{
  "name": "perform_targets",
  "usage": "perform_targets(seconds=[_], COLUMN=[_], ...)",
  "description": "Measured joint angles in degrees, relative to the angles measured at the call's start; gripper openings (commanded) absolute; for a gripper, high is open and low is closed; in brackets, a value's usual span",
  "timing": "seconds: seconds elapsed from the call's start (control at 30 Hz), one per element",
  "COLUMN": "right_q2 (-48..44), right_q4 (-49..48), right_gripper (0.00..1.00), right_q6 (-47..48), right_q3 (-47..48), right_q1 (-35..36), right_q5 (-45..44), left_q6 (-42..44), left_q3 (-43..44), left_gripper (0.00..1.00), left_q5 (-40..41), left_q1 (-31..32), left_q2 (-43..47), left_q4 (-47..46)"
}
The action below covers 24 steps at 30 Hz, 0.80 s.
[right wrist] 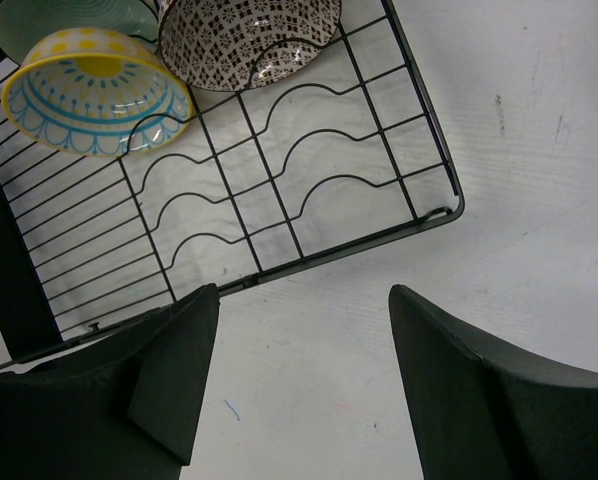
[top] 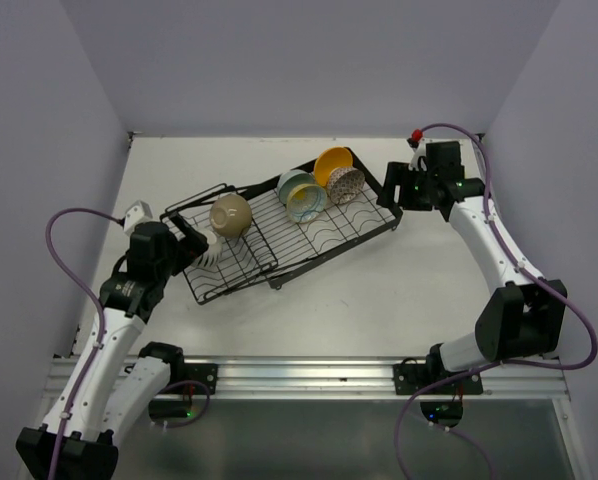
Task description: Unload the bowls from the dish rack
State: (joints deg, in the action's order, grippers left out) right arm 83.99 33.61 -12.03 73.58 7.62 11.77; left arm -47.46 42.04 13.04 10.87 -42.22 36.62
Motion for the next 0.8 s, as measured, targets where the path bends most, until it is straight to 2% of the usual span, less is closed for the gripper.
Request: perform_targets(seconds=[0.47,0.8], right_q2=[0.0,0.1], right_q4=[-0.4,-0.8], right_gripper=[0.73,0.73], right_q6=[0.0,0.0], right_q3=[-0.1,-0.8], right_q1=[0.3,0.3], right_q5=[0.0,0.0], left_q6=[0.1,0.8], left_q3=[-2.3,-2.3], left_gripper=[1.0,0.95], left_q5=[1.4,2.5], left_q1=[0.0,0.0], left_q2=[-2.3,-4.5], left_q4=[-4.4,-7.4])
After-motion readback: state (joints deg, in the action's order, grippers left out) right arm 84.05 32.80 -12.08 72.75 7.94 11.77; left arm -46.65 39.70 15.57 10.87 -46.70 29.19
